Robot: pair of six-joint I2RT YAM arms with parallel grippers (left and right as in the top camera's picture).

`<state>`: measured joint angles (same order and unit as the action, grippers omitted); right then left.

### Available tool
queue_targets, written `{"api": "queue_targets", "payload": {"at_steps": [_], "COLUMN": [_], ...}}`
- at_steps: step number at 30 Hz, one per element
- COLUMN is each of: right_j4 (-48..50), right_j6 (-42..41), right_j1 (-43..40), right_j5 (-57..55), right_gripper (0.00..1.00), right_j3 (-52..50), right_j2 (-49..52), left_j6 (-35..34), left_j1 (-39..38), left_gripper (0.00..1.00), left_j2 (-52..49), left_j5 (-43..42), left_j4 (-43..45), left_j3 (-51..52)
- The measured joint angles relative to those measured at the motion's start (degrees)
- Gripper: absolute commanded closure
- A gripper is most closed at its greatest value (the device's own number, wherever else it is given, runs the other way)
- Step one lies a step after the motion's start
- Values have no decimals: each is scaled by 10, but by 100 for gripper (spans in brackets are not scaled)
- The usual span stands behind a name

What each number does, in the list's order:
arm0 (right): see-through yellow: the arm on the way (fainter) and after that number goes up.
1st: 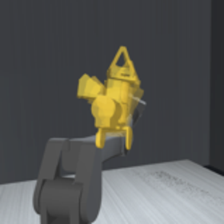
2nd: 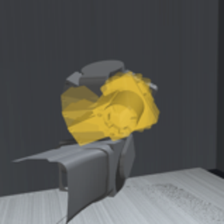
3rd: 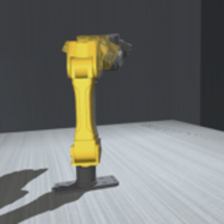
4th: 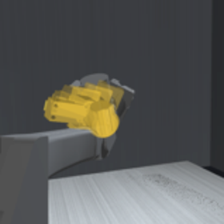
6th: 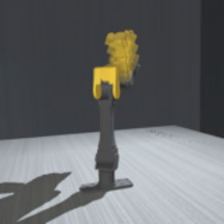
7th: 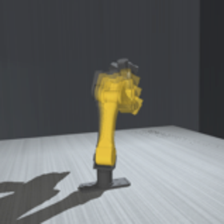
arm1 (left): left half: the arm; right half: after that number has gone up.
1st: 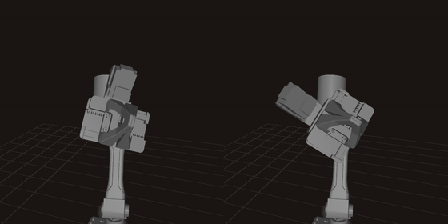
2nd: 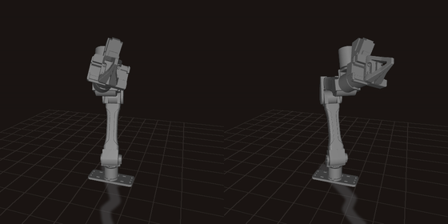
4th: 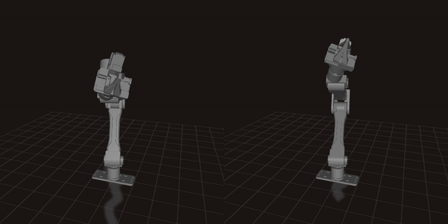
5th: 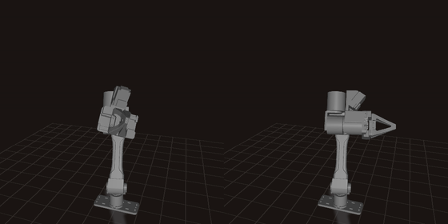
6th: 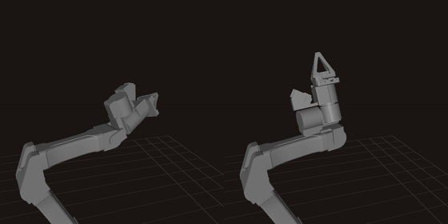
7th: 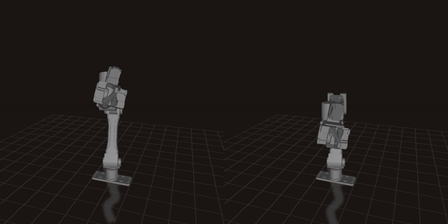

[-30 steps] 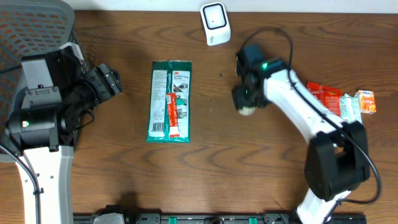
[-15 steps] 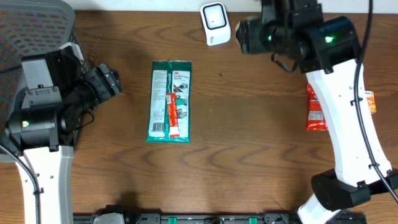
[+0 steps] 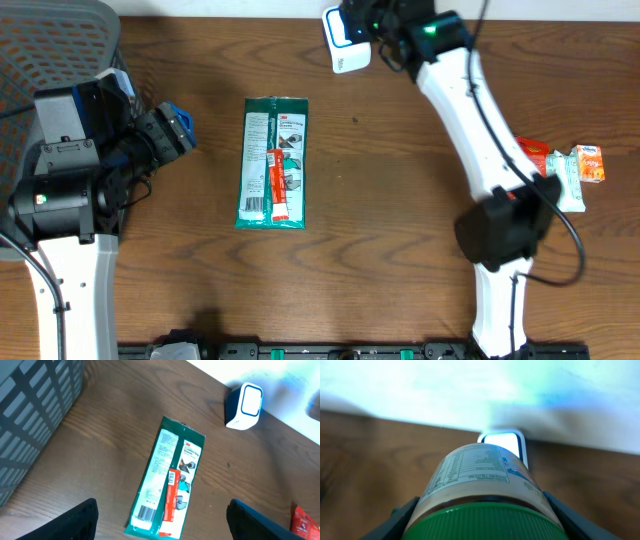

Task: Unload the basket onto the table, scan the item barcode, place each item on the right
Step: 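Raise the jar and hold its label against the white scanner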

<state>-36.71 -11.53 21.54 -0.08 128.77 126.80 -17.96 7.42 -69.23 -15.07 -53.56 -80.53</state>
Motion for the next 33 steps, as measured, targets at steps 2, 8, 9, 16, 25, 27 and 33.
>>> {"api": "queue_targets", "payload": {"at_steps": [2,8,9,16,25,27,33], "right_j4": [50,225,254,436,512,511,511], "right_j6": [0,0,0,0,0,0,0], "right_j1": [0,0,0,0,-4,-4,-7], "right_j5": [-7,-43,-48,-61,-63,-64,-64], "right_gripper": [74,81,83,84,88,88,91], "right_j3": [-1,-1,-1,-1,-2,-2,-2], "right_j2": [26,96,108,200,249,249,250], "left_j6": [0,0,0,0,0,0,0], "left_j1": [0,0,0,0,0,0,0], "left_gripper": [18,18,18,17,18,18,17], "left_j2": [0,0,0,0,0,0,0], "left_j5": [0,0,0,0,0,0,0], "left_j4": [0,0,0,0,0,0,0], "left_j3": [0,0,0,0,0,0,0]}}
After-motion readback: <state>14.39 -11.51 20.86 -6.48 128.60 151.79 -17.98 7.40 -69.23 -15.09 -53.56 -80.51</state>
